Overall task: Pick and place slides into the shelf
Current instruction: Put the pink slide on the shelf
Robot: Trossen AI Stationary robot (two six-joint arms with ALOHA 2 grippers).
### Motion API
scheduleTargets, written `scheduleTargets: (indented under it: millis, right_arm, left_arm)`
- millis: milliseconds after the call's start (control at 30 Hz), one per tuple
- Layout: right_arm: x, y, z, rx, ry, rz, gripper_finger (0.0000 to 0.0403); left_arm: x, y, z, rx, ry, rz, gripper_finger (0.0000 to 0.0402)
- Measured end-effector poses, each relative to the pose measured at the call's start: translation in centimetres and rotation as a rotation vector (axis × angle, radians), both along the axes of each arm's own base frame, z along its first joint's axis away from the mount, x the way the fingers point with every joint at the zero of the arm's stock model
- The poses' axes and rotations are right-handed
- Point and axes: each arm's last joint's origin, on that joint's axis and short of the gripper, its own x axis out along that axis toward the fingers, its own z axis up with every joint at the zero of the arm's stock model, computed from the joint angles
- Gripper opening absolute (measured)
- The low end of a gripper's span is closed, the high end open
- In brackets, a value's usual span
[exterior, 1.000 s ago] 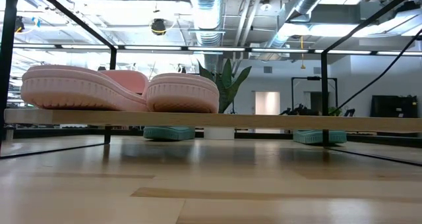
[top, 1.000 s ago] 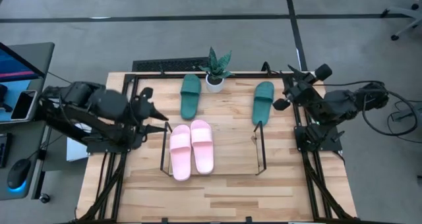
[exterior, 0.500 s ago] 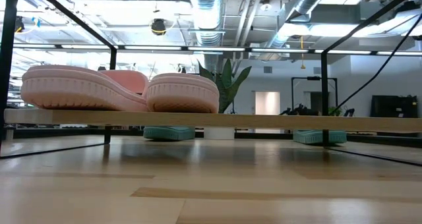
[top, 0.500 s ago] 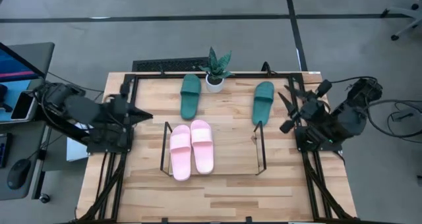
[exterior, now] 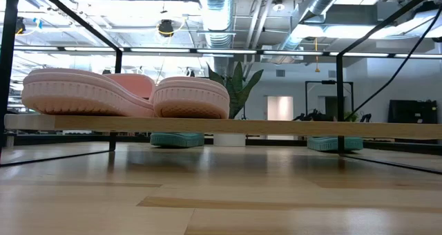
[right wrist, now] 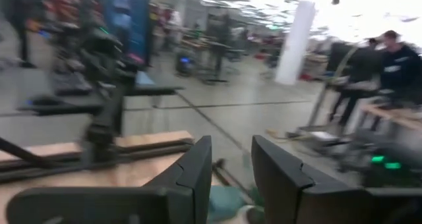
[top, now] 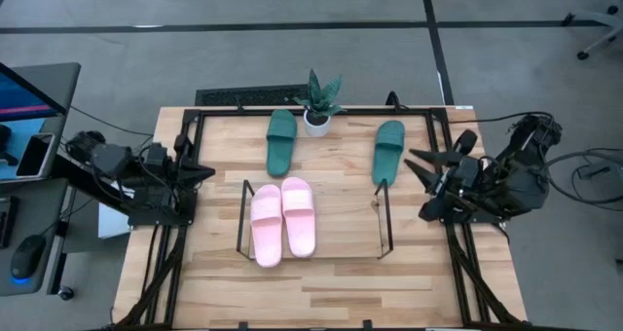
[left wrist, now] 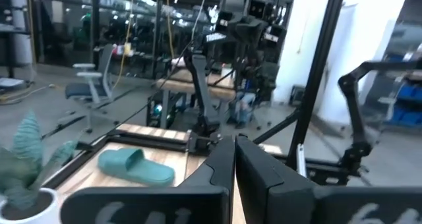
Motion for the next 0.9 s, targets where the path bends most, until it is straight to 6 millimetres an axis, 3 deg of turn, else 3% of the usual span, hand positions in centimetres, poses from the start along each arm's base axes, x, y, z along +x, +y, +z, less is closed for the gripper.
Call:
scheduleTargets:
  millis: [233, 400, 633, 900]
  right_arm:
    - [2.7, -0.3, -1.1, 0.072, 0.023, 0.169, 0.0044]
    - [5.3, -1.4, -2.9, 0.149, 0.136, 0.261, 0.0005]
    - [9.4, -2.3, -4.9, 0.308, 0.304, 0.363, 0.0]
    - [13.2, -1.3, -4.0, 0.377, 0.655, 0.436, 0.0]
  left_arm:
    - [-0.9, 0.5, -3.2, -0.05, -0.05, -0.011, 0.0]
    - [-1.6, 0.9, -3.5, -0.074, -0.098, -0.04, 0.0]
    - [-2.2, 1.1, -3.6, -0.078, -0.116, -0.065, 0.0]
    - [-2.1, 1.1, -4.2, -0.08, -0.054, -0.072, 0.0]
